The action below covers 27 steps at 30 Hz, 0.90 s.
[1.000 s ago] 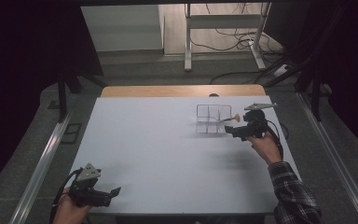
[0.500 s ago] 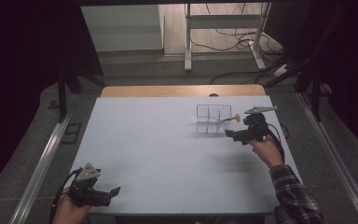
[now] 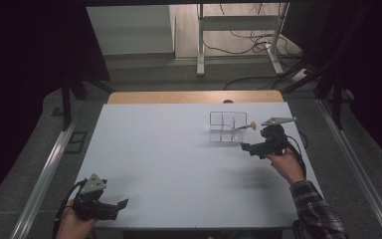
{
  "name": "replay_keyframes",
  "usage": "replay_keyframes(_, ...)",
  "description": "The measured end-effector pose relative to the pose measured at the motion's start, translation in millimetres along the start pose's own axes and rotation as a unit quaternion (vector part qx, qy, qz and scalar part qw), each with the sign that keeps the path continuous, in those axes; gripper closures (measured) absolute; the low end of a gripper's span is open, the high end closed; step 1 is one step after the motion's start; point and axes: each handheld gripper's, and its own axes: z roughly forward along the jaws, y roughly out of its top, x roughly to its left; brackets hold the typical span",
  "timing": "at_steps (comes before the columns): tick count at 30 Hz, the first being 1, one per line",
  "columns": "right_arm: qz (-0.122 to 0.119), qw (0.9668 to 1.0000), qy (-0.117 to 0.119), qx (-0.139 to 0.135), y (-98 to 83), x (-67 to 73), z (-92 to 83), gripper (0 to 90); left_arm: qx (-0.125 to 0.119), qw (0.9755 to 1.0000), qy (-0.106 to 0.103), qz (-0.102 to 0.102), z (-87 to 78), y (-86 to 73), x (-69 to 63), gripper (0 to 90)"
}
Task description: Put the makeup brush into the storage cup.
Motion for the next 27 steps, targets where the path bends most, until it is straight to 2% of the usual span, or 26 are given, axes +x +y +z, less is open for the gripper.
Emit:
replay_keyframes(6, 0.003, 1.0000, 0.000, 0.001, -4.0, 1.7, -5.4, 0.0, 0.001, 1.0000, 0.001, 0.002, 0.1, 0.2, -0.3, 0.0)
replay_keyframes(18, -0.010, 0.9999, -0.003, 0.007, -12.2, 12.5, -15.4, 0.0, -0.001, 1.0000, 0.004, 0.005, -0.3, 0.5, -0.9, 0.0)
replay_keyframes(27, -0.012, 0.9999, 0.007, 0.005, -20.0, 18.5, -23.4, 0.0, -0.001, 1.0000, 0.004, 0.009, -0.3, 0.8, -1.0, 0.0)
